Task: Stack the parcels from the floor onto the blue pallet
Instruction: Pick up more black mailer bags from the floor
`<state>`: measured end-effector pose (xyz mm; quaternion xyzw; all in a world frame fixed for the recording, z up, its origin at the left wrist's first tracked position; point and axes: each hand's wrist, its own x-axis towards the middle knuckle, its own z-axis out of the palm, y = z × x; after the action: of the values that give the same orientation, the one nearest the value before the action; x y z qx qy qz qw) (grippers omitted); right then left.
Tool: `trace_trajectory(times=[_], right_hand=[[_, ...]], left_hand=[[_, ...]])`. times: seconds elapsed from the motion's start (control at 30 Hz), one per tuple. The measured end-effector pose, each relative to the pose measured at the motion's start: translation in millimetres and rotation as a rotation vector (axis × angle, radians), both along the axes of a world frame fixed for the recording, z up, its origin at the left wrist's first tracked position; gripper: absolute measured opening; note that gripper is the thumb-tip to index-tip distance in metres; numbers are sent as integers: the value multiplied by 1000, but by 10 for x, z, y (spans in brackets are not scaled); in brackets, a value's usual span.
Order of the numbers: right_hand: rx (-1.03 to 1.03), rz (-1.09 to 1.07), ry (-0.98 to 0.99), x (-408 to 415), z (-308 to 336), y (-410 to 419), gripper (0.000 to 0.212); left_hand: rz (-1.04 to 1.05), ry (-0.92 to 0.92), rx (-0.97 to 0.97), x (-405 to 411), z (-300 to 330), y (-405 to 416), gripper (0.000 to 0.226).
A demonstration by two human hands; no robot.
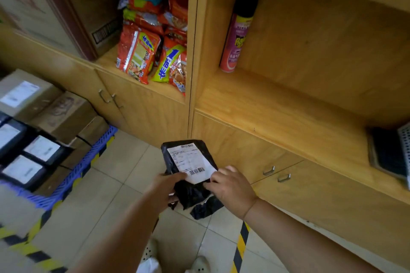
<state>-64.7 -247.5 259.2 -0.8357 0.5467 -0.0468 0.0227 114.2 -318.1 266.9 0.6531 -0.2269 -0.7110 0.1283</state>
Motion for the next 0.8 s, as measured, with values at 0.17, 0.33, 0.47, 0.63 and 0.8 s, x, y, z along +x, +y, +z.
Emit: trace_trajectory(times=[0.17, 0.33, 0.47, 0.63, 0.8], right_hand=[[200, -155, -27, 54, 475, 73, 49], [224, -328, -131, 183, 1116, -197, 56], [72, -351, -213, 427, 1645, -471, 69], [268, -290, -277, 684, 2125, -716, 66], [374, -237, -261, 951, 2363, -648, 60]], left_hand=[[82, 8, -183, 211, 432, 64, 43], [59, 118, -343, 401, 833, 149, 42], [-47, 142, -451, 614, 1037, 234, 45], [-193, 228, -514, 930, 1252, 385, 51], [-283, 240, -610, 1219, 1459, 507, 56]])
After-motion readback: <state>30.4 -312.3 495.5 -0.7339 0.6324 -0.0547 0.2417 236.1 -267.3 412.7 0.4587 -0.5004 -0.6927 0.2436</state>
